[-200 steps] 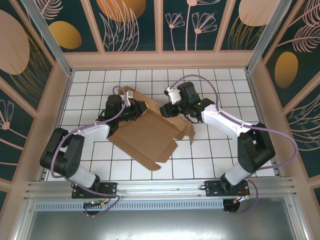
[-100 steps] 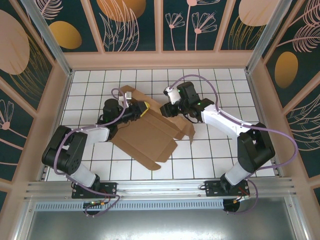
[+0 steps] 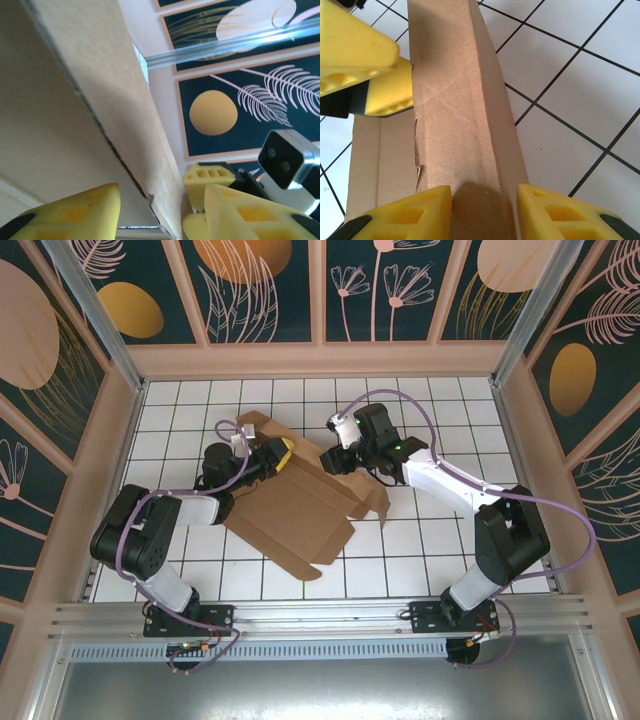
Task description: Fold the paper box
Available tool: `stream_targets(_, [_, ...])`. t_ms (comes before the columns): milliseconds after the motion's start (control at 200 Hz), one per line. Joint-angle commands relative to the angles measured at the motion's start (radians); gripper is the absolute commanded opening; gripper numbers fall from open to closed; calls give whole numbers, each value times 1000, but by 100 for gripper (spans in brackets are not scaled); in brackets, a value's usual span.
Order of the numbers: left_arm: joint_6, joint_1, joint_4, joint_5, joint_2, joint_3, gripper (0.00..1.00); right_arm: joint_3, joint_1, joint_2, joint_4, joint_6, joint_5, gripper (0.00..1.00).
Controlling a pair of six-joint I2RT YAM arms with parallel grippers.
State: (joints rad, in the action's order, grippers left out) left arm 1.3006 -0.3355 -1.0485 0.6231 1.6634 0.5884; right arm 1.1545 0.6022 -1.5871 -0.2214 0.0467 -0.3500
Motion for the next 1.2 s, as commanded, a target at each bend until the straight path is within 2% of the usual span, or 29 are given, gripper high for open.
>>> stream_targets(0, [48,5,-95,-23,43,31,48,-2,6,-23,-30,21,-5,39])
stream_targets(180, [104,5,-164,-51,108,63,41,5,6,-37,-32,25,-3,38])
stream_targets(380, [144,5,-248,-70,136,54,20,25,6,-38,-46,29,11,38])
stream_targets(450, [154,5,-267,-96,127,34,12,37,3,-21,-47,17,33,42])
stream_targets(540, [155,4,-257,-149,99,4,9,45,1,20,-29,-29,73,50])
stream_targets(656, [129,0,-208,-249,31,-33,5,38,1,94,15,-134,172,52])
stream_targets(756, [113,-16,-186,-413,-48,-88,4,15,-2,161,56,-236,238,52])
stream_targets(856, [119,-51,-192,-558,-91,-119,4,-16,-11,211,88,-337,240,51])
stream_targets(951, [135,-100,-182,-661,-103,-115,3,17,-34,199,23,-431,235,51])
stream_targets(1151, [179,-168,-108,-769,-116,-91,1,83,-50,149,-55,-509,202,53])
stream_targets(1196, [189,-174,-73,-796,-133,-98,1,98,-91,133,-74,-538,187,53])
